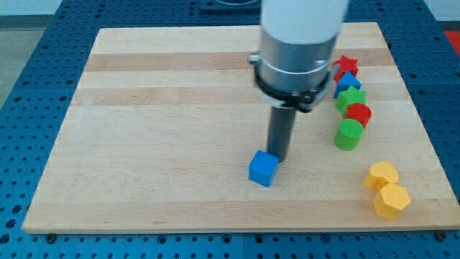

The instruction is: Move the blue cube to the centre of the board

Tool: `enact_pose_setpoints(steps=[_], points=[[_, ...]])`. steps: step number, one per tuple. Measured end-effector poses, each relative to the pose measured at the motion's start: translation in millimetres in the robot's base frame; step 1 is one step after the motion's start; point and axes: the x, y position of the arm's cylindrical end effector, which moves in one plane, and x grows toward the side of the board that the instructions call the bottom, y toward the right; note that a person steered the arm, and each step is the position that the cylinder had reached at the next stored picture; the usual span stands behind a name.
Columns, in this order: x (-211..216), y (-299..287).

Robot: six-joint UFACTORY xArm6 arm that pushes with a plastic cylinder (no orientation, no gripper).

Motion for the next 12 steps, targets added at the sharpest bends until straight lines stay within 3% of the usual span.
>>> enact_pose_setpoints(steps=[2, 3, 4, 5, 6, 7, 8, 9, 10, 12], points=[[31.8, 37.7], [66.6, 9.2], [51.7, -47.0], [-22.0, -60.2], [-55.1, -87.5], [8.0, -106.8], [83.8, -73.6], [78.2, 0.7], [47.5, 31.9], [16.5, -26.1]])
